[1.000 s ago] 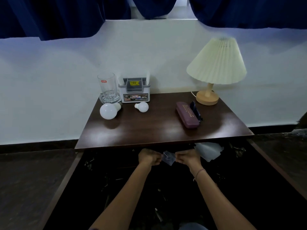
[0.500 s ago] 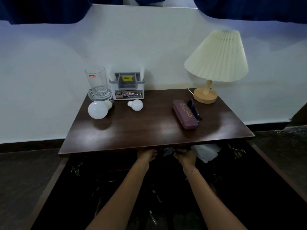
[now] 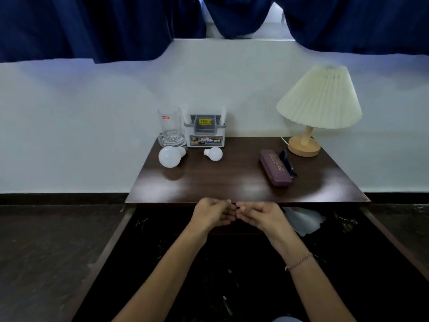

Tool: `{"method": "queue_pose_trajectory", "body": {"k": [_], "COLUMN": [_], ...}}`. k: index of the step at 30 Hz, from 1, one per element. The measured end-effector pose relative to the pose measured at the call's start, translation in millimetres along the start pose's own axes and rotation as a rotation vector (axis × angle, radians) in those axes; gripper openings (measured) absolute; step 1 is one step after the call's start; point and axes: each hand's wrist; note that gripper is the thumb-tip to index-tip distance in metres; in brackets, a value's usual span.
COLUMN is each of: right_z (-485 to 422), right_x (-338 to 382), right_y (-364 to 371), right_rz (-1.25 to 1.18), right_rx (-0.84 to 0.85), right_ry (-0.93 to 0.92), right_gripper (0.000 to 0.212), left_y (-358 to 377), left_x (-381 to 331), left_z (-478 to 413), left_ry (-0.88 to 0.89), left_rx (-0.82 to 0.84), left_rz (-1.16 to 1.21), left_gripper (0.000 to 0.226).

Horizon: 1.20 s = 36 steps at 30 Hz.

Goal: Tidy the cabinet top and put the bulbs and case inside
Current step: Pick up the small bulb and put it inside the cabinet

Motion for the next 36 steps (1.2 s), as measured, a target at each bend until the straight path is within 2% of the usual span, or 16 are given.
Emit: {"method": "queue_pose_trajectory", "body": {"k": [3,8,14,18,21,24,28,31,36], "right_z": [-4.1,-44.2,-111.9,-138.8,-150.0,-156.1,-158.8,-156.2,-142.6], "right_x": [34.2,69.8,69.6,66.9,64.9,62.2,59.1,58.1,57.5], "right_y": [8.7,26.7,40.1,43.5,47.3,52.7,60.1,61.9,54.6], "right_rz": [0.009,0.045,0.311,0.429,0.474,0.58,0.661,0.686,0.669], "right_rx": [0.026,-0.072,-0.299,-0.389,-0.389,-0.403,-0.421,-0.441,-0.441], "right_ry": [-0.094,-0.169,-0.119,-0.094,-0.107,-0.186,-0.268,-0.295,-0.304], "right_gripper": [0.023,0.027,0.03,0.038,0.043,0.046,0.039,0.03,0.028], "left_y": [-3.3,-11.6,-23.4,-24.8,-23.7,-24.9,-27.9,-30.5,-32.5], "left_x": [-28.3,-64.2,-77.5,-79.8,-80.3,-78.6,-75.5,-73.7,-72.0], "left_z": [-4.0,-47.7,-103.5,-129.2,-140.6,-148.0,-151.3,-151.5,-141.1], "left_ry": [0.099,0.286,0.205,0.186,0.192,0.219,0.248,0.251,0.239], "left_rx": [-0.047,-0.315,-0.419,-0.406,-0.385,-0.381,-0.37,-0.347,-0.342], "left_rz": [0.035,0.051,0.079,-0.012,-0.128,-0.199,-0.217,-0.208,-0.153], "left_gripper": [0.028,0.027,0.028,0.023,0.014,0.02,0.018,0.027,0.023]}}
Point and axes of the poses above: each hand's wrist, its own z-axis away from the middle knuckle, its own y-axis out of the palm, x = y × z, and after that the axes turned 11 degrees about z, right-handed
